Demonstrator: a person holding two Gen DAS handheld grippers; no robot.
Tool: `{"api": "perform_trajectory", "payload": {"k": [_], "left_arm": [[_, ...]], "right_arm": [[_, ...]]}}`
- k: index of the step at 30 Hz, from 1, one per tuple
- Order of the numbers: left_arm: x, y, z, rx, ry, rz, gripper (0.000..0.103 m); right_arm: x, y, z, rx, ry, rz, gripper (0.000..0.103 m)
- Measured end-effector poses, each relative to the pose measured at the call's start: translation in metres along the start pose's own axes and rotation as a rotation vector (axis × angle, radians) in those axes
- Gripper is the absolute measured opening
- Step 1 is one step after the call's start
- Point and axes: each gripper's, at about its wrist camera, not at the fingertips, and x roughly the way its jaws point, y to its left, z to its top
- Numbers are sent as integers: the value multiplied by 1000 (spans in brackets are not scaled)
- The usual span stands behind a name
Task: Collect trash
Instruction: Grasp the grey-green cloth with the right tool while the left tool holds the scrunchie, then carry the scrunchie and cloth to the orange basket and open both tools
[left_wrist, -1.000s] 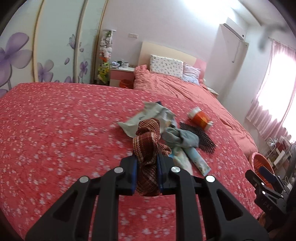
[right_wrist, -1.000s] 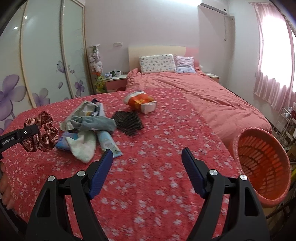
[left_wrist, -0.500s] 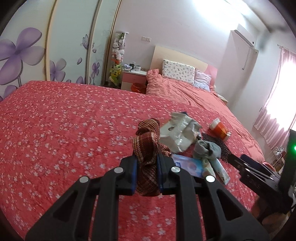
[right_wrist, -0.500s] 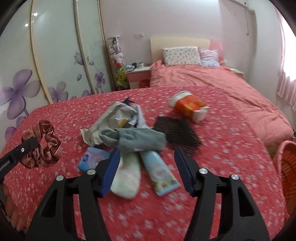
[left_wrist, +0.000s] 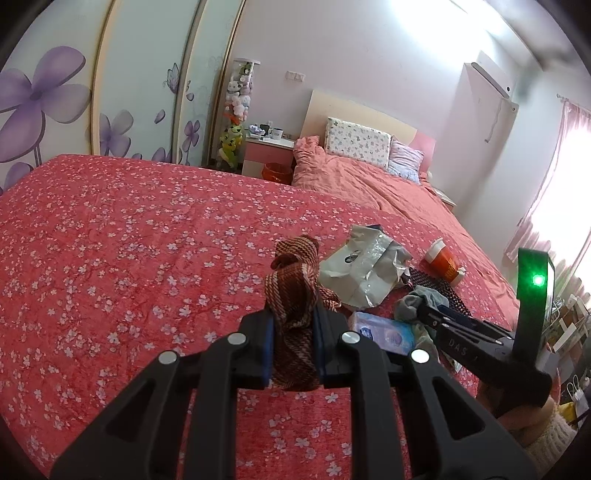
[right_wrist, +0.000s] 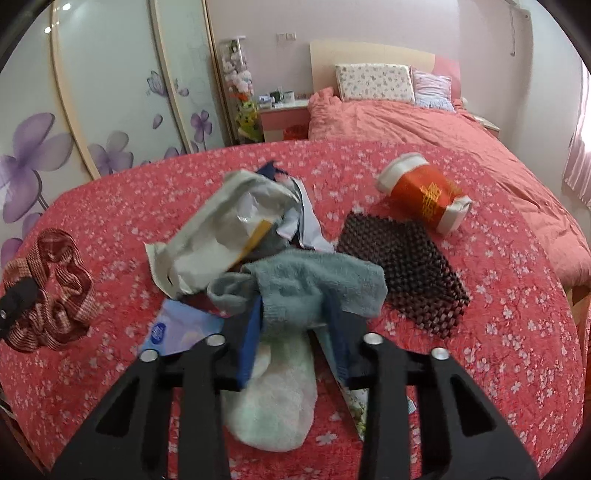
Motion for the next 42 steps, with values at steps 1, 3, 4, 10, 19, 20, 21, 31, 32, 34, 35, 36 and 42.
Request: {"api": "perform_trajectory", "payload": {"k": [1,3,4,10,19,20,21,31,32,34,35,36,42], "left_arm": [[0,-1,0,0,1,-1,18],[1,-3,0,0,1,-2,18],[1,-3,0,0,1,-4,18],[-3,-14,1,16,-5,-13,18],[-10,-42,1,48,-13,-45,18],[-12,-46,1,52,-13,-51,18],[-13,-51,1,59,-13,-57,18],[-17,-98,-5,119,-7,-126,18],[-17,-104,-7,126,-4,-139,18],[-17,-119,-10,144,3,-165,18],[-17,-124,-12,150,5,-175,18],[-17,-131,-13,158,8,-189,18],[-16,-171,-23,192,28,-274,18]], "right_arm": [[-2,0,-1,-7,-3,-6,17],[-8,-1,-2,-2,-17,-2,14],[-10,-4,-2,1,-24,-1,13],[-36,-19,0,30,-82,11,12],[-76,-52,1,97,-164,20,12],[-79,-55,1,102,-171,18,12],[-83,-59,1,107,-179,16,12],[-128,-106,-19,158,-244,-40,12],[-132,-111,-21,164,-250,-52,12],[-142,-122,-27,177,-270,-75,12],[-147,-127,-29,185,-281,-92,12],[-153,-134,-32,195,-296,-113,12],[-179,-163,-46,239,-354,-201,12]]}}
